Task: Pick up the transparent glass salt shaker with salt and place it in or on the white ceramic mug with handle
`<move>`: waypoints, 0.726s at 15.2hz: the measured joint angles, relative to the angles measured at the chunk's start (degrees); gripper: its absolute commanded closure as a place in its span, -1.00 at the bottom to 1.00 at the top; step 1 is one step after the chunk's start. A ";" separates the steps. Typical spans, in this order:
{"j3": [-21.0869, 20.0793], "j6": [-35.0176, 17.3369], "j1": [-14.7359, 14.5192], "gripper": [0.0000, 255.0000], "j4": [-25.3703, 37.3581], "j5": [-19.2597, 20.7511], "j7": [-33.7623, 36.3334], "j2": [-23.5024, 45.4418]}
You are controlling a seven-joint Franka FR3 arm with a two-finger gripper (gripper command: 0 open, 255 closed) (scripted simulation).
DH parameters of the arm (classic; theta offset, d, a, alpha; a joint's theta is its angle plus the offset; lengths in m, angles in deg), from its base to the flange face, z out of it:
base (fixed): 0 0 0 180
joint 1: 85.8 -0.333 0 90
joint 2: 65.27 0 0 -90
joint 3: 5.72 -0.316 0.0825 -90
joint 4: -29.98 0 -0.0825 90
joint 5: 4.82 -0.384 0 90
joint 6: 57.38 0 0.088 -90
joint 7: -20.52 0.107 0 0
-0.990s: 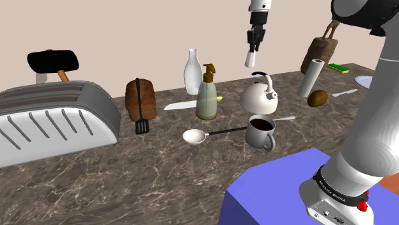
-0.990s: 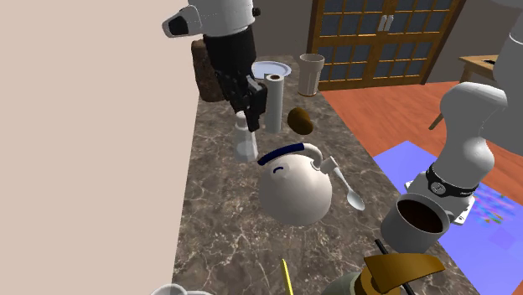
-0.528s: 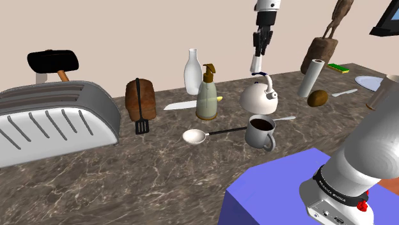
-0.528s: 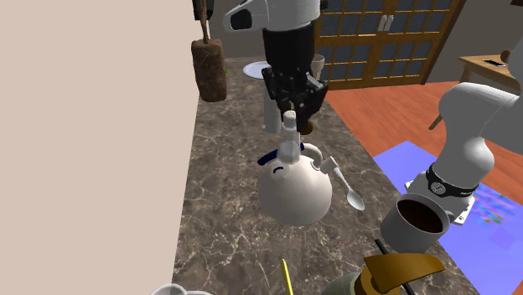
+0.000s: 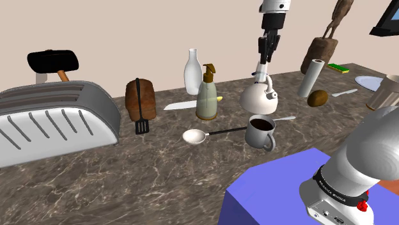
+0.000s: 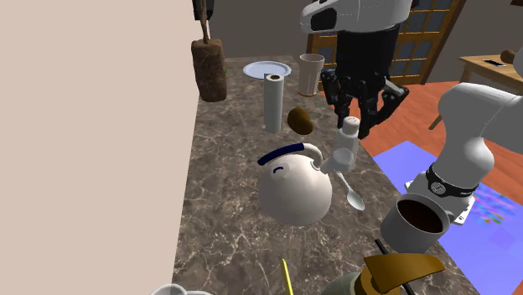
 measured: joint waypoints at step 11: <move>-8.38 6.11 -2.60 1.00 -14.85 -3.36 10.67 -21.25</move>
